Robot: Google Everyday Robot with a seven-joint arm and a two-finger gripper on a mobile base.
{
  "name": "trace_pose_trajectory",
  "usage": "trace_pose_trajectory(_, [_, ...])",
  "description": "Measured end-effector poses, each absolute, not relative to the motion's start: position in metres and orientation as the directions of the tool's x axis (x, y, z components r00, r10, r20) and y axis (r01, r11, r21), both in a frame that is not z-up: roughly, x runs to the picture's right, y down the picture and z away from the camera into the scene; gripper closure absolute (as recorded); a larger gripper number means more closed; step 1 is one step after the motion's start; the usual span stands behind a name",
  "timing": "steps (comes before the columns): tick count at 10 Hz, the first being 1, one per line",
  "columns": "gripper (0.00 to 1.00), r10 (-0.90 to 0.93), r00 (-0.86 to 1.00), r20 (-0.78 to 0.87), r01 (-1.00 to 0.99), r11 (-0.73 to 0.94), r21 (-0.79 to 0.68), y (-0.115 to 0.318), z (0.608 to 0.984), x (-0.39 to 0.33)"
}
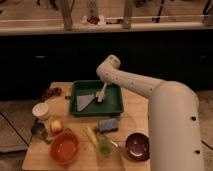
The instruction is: Wipe tray with brush
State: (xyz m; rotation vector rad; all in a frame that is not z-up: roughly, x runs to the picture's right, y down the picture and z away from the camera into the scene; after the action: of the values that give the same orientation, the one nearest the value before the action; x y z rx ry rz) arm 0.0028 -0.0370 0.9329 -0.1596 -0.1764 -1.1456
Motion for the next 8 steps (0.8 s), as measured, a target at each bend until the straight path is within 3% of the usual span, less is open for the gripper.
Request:
trace_pose_trajectory(4, [0.95,-0.917,0.334,0.22,0.94,0.342,-0.003,-0.02,0.909,-0.003])
trace_pose_trajectory(8, [0.95,-0.919,0.35,0.182,0.937,0.339,-0.088,-0.017,0.907,0.056])
